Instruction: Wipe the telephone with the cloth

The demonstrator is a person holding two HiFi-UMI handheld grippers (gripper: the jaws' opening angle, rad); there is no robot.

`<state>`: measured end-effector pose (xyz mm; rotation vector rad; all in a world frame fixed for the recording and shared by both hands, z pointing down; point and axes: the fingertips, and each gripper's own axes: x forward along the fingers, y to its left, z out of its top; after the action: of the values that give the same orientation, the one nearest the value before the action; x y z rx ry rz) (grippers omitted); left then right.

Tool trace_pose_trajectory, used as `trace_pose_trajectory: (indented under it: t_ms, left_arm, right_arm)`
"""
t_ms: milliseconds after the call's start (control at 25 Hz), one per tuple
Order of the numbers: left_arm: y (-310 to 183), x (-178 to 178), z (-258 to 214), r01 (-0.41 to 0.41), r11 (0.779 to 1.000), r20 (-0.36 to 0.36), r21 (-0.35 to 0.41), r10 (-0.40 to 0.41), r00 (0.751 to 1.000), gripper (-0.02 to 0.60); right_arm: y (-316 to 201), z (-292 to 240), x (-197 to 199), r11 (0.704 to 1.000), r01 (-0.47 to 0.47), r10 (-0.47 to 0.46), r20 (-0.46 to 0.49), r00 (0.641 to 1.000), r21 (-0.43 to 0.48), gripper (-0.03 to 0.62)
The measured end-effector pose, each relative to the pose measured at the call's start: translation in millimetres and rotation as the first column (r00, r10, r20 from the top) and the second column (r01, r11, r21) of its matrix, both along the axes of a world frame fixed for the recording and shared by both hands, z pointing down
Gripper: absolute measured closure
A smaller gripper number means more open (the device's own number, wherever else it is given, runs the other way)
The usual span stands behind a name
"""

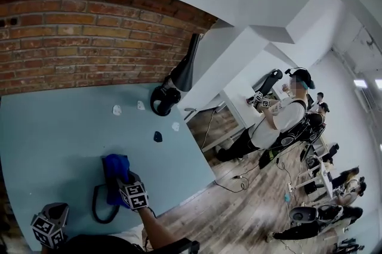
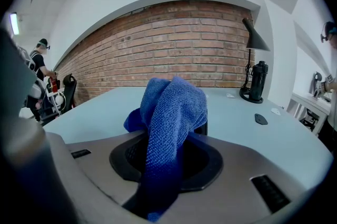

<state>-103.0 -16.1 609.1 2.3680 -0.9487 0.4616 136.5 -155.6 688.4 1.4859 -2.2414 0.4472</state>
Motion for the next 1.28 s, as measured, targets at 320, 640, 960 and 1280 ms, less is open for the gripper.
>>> trace_pose_trajectory:
  t_ms: [320,640,960,1280]
  left_arm:
    - [-1,1,4,-0.017,1.0,0.005,0.011,0.017,1.0,0.58]
    - [2,3,6,-0.027,1.0,0.008,0.009,0.027,1.0,0.58]
    - [4,5,7,-0.038,0.999,0.011,0.007,0.038,0.999,0.58]
    - [6,7,9,-0.044,0.999,0.009,0.012,0.044,0.999,0.58]
  right_arm:
    - [10,6,-1,1.0,0.001,-0.001,-0.003,1.0,-0.016,0.462]
    - [23,13,0,1.0,-0.008,0.009,0.003,1.0,-0.03,0.462]
    - [40,21,1,0.999,-0.012,0.012,0.005,1.0,-0.05,0.462]
    - [53,30,1,0.998,-0.006,0.006,0.0,1.0,-0.058,0.462]
